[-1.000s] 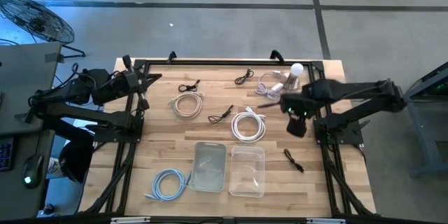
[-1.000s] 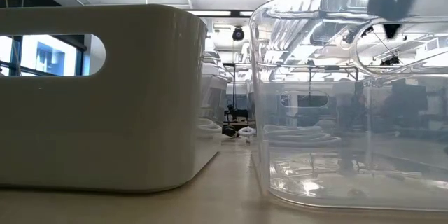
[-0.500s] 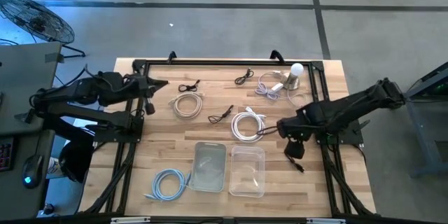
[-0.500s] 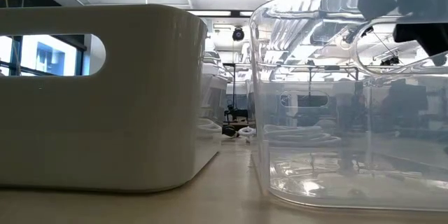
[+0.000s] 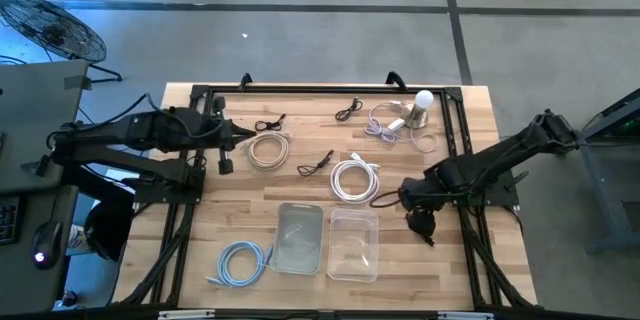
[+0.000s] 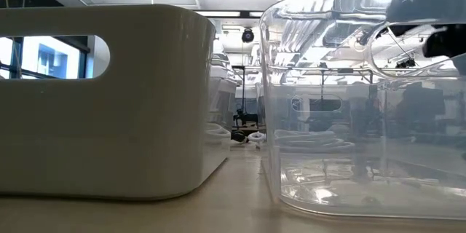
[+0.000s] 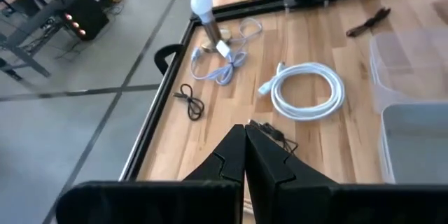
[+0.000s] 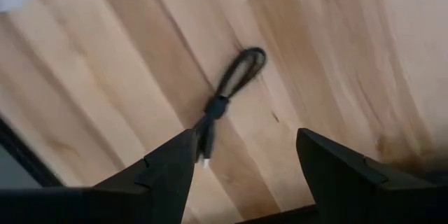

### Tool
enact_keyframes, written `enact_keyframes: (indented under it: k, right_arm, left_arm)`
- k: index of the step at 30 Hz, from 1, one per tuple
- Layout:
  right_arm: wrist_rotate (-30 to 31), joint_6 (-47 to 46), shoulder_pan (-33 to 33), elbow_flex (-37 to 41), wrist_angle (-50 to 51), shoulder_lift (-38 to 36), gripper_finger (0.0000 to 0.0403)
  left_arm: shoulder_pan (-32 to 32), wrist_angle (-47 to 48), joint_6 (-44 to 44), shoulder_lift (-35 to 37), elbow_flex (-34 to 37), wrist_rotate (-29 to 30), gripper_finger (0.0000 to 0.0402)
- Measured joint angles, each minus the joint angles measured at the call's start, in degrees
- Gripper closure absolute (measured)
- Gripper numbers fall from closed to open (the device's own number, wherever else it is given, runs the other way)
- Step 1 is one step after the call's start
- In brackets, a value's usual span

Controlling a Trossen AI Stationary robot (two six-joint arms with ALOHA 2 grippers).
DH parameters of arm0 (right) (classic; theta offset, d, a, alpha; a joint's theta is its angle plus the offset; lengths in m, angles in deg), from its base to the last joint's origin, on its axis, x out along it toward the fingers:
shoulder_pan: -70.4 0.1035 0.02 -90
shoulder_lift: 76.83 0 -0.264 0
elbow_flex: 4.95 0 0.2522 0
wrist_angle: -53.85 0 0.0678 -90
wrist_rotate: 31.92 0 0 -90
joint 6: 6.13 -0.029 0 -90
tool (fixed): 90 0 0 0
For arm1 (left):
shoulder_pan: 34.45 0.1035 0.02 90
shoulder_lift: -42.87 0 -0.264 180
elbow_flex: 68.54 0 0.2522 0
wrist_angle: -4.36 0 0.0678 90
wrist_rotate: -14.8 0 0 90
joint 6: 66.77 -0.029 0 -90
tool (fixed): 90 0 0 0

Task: Pick & Place USB Port
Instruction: Put the black USB cable into the gray bin

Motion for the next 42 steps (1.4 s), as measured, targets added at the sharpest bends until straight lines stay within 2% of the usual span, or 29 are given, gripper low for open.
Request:
enact_keyframes:
  k: [13, 25, 37, 42]
  right_arm:
    - [-4.8, -9.4, 3.0, 10.3, -21.1, 0.0, 0.0162]
    - [-2.1, -11.4, 3.0, 11.1, -19.6, 0.0, 0.0162]
    - [0.0, -11.8, 3.3, 11.1, -17.8, 0.0, 0.0162]
    - [0.0, -12.9, 4.5, 11.1, -17.7, 0.0, 0.0162]
  left_arm:
    - [0.0, 0.0, -3.7, 0.3, 0.0, 0.6, 0.04]
    - [0.0, 0.0, -3.7, 0.4, 0.0, 0.0, 0.04]
    - [0.0, 0.0, -3.5, 0.4, 0.0, -4.2, 0.04]
    - [0.0, 0.0, -3.5, 0.4, 0.0, -4.1, 0.04]
